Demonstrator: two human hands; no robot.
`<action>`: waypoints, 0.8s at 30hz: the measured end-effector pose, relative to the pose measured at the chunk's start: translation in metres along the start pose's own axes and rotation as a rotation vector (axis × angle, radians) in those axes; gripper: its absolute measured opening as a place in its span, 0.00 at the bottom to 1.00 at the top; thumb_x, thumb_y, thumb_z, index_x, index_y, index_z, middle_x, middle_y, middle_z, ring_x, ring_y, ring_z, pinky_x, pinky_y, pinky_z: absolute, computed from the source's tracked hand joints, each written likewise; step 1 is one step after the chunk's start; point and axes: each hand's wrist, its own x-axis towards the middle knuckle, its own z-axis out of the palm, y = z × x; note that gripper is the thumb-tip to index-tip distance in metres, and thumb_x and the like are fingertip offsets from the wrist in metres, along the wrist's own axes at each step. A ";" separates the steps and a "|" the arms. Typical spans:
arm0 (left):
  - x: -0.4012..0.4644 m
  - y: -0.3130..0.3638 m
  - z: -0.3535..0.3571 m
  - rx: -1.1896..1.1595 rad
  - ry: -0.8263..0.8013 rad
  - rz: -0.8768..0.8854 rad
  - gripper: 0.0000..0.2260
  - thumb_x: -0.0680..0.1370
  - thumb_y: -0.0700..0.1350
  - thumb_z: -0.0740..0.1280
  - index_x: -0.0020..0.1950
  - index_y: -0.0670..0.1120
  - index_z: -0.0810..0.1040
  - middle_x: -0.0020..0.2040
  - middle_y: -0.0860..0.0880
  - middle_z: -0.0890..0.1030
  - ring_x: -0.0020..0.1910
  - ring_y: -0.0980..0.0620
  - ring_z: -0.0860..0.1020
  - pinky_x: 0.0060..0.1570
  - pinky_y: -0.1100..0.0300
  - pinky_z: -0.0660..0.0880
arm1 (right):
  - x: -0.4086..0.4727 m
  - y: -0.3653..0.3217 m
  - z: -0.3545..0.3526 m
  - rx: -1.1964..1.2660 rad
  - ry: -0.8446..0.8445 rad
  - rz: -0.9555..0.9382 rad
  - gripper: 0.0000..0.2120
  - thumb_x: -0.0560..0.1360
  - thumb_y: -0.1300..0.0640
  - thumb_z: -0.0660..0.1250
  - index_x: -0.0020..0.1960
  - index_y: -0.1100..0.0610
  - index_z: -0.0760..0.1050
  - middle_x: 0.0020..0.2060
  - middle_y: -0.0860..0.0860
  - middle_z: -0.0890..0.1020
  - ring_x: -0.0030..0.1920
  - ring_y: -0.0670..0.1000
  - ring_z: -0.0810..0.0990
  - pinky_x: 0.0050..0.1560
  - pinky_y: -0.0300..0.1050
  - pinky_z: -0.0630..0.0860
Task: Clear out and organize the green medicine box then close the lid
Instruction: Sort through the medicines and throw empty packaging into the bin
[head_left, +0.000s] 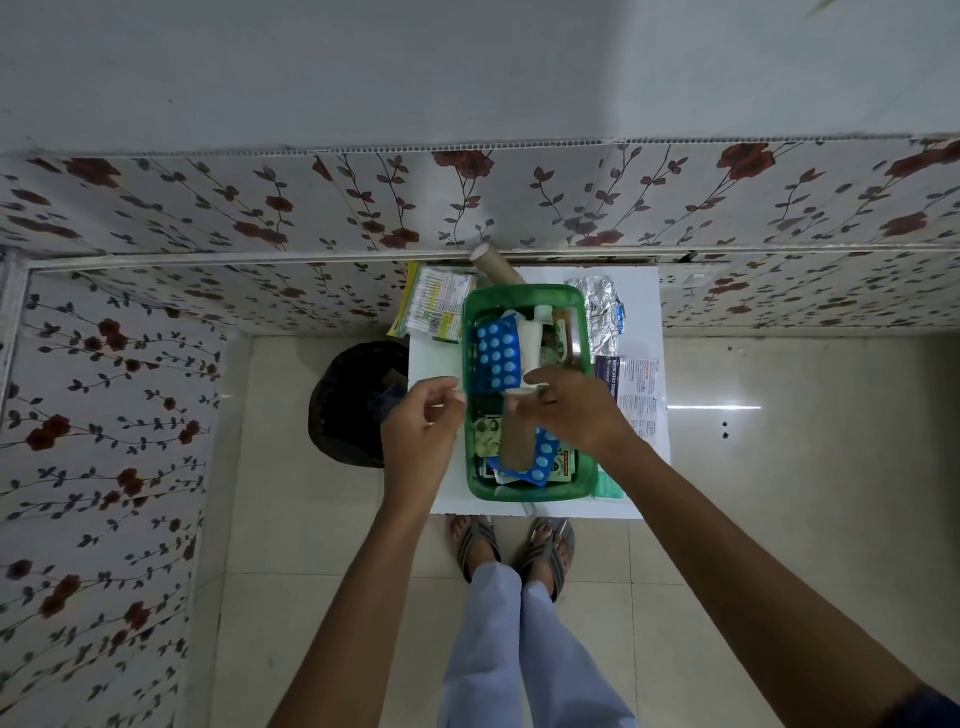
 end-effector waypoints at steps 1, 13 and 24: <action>0.002 -0.003 -0.005 -0.027 0.023 -0.021 0.06 0.76 0.43 0.65 0.52 0.47 0.78 0.42 0.52 0.80 0.41 0.50 0.80 0.40 0.59 0.78 | 0.001 -0.001 0.005 -0.035 -0.002 -0.006 0.21 0.73 0.50 0.67 0.63 0.56 0.72 0.53 0.56 0.83 0.53 0.54 0.80 0.54 0.46 0.76; 0.036 -0.038 -0.086 -0.219 0.066 -0.188 0.05 0.77 0.41 0.63 0.48 0.51 0.77 0.43 0.47 0.81 0.37 0.51 0.78 0.37 0.58 0.76 | 0.013 -0.081 0.065 0.099 0.282 -0.231 0.08 0.74 0.65 0.64 0.50 0.59 0.80 0.38 0.57 0.83 0.37 0.55 0.81 0.46 0.48 0.78; 0.108 -0.125 -0.211 -0.252 0.142 -0.320 0.06 0.75 0.38 0.64 0.48 0.45 0.79 0.37 0.50 0.80 0.28 0.61 0.77 0.35 0.61 0.73 | 0.096 -0.141 0.177 0.372 0.288 -0.107 0.08 0.74 0.65 0.63 0.44 0.55 0.79 0.33 0.51 0.80 0.30 0.45 0.79 0.37 0.43 0.79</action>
